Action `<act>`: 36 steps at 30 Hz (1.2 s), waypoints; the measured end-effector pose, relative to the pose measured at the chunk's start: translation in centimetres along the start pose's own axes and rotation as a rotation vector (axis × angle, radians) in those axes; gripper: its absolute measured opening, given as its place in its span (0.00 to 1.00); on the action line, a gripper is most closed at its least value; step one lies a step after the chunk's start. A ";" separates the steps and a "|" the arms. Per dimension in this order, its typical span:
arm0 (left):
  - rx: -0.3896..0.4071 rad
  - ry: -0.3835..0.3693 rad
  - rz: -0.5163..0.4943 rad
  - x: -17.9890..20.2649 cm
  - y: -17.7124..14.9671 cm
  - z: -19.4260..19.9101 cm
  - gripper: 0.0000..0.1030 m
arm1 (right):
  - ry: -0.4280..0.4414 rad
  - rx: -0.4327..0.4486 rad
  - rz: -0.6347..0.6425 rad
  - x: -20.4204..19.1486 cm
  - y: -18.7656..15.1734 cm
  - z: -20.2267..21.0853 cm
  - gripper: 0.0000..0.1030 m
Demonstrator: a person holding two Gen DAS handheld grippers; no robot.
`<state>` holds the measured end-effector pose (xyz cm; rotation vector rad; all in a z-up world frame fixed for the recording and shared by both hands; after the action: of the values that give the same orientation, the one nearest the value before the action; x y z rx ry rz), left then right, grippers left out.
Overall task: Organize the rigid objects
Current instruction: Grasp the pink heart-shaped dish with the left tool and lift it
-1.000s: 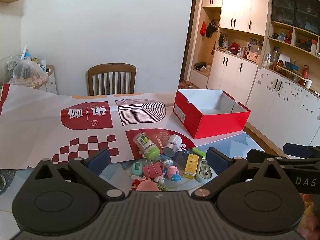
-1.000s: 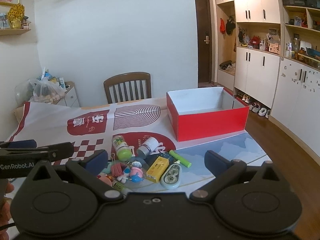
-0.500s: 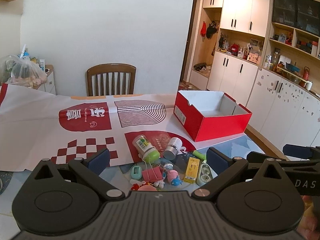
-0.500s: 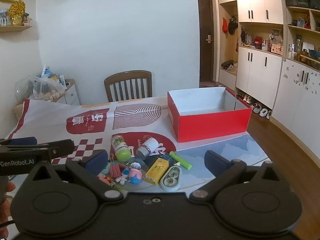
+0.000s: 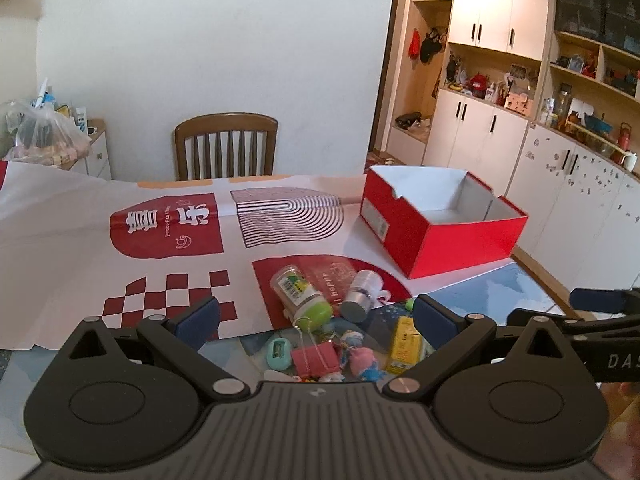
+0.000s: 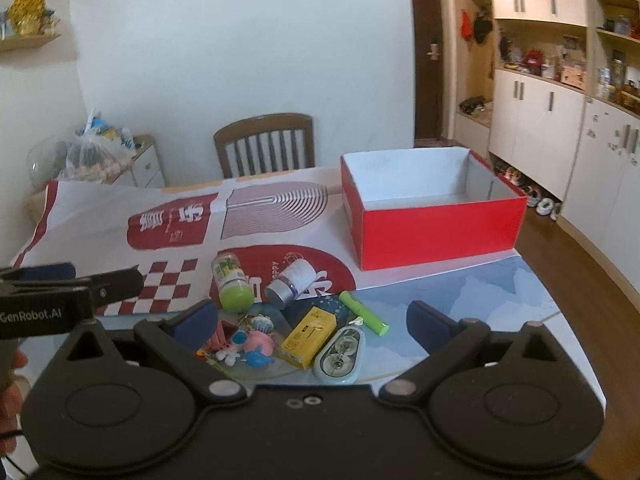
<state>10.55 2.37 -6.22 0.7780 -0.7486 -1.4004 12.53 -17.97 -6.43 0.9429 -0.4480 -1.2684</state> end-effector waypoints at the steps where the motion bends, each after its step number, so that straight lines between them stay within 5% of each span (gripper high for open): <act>1: -0.003 0.000 0.003 -0.2 -0.3 -0.5 1.00 | -0.002 -0.008 0.007 0.2 0.0 -0.6 0.98; 9: -0.145 -0.009 0.119 -1.7 -4.2 -5.0 0.99 | 0.001 -0.107 0.060 1.6 -1.0 -5.2 0.94; 22: -0.287 0.031 0.044 -0.2 -9.7 -8.3 0.95 | 0.009 -0.265 0.161 2.5 -3.9 -11.7 0.80; 33: -0.307 0.032 0.033 0.5 -10.6 -8.8 0.91 | -0.024 -0.326 0.182 2.7 -5.0 -15.1 0.72; 36: -0.313 0.033 0.019 0.8 -10.9 -9.0 0.81 | -0.034 -0.347 0.186 2.8 -5.5 -15.7 0.70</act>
<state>12.02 1.67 -20.29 0.5457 -0.4934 -1.4412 21.77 -15.23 -20.29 0.5741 -0.3196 -1.1477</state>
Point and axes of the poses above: each gripper's, at about its wrist camera, not at the fingertips, and z roughly against the way its jaws point, x to its right, y to its top, the point moved 5 cm from there along -z, roughly the way its jaws point, and after that the axes turned 7 degrees about -z, right-handed, at the moved point
